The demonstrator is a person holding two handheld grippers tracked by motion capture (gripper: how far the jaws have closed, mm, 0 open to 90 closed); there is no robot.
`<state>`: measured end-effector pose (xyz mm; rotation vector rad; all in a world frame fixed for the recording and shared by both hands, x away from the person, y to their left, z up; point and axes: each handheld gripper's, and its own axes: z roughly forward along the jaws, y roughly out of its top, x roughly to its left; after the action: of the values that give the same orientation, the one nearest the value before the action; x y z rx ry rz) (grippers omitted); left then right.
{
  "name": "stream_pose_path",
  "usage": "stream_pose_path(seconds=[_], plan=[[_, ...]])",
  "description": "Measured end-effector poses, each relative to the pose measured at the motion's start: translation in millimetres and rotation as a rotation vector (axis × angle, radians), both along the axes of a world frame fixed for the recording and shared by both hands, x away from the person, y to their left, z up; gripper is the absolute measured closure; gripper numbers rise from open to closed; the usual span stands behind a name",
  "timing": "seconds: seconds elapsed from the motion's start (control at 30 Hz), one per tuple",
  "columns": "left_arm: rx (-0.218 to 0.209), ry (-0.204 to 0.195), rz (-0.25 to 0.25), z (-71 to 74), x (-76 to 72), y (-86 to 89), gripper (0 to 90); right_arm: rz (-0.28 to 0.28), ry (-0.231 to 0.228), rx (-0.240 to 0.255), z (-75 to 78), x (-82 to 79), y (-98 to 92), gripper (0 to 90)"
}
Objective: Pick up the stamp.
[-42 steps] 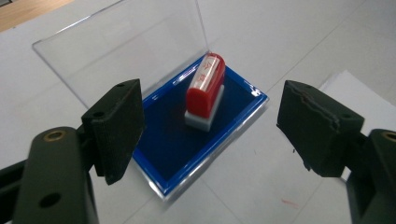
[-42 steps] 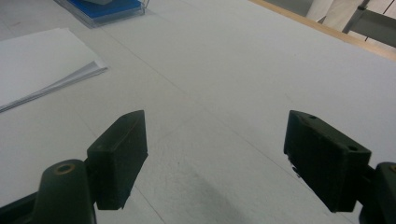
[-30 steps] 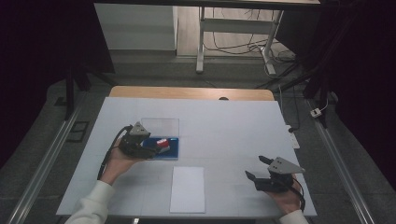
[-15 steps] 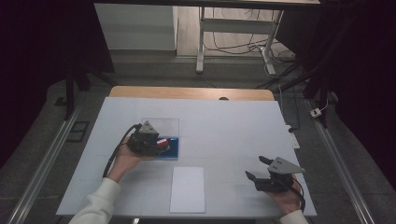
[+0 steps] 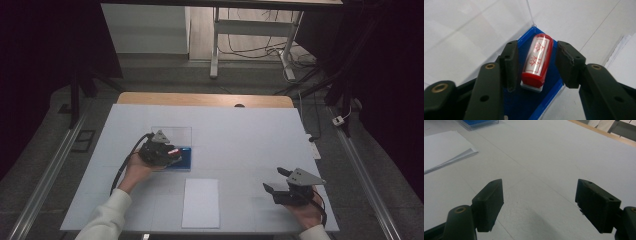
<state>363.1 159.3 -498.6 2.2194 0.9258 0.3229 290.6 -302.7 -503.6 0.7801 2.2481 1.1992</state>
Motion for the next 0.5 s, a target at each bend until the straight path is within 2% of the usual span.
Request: stream_pose_path(seconds=[0.1,0.33,0.5], plan=[[0.002,-0.002,-0.006,-1.0,0.5,-0.7,57.2,-0.001,0.003,-0.002,-0.4,0.4,-0.2,22.2],[0.007,-0.008,-0.02,-1.3,0.0,-0.6,68.0,0.0,0.003,-0.008,-0.7,0.2,0.2,22.5],[0.005,-0.006,-0.026,-1.2,0.1,0.2,69.7,0.0,0.002,-0.009,-0.8,0.4,0.2,22.7]])
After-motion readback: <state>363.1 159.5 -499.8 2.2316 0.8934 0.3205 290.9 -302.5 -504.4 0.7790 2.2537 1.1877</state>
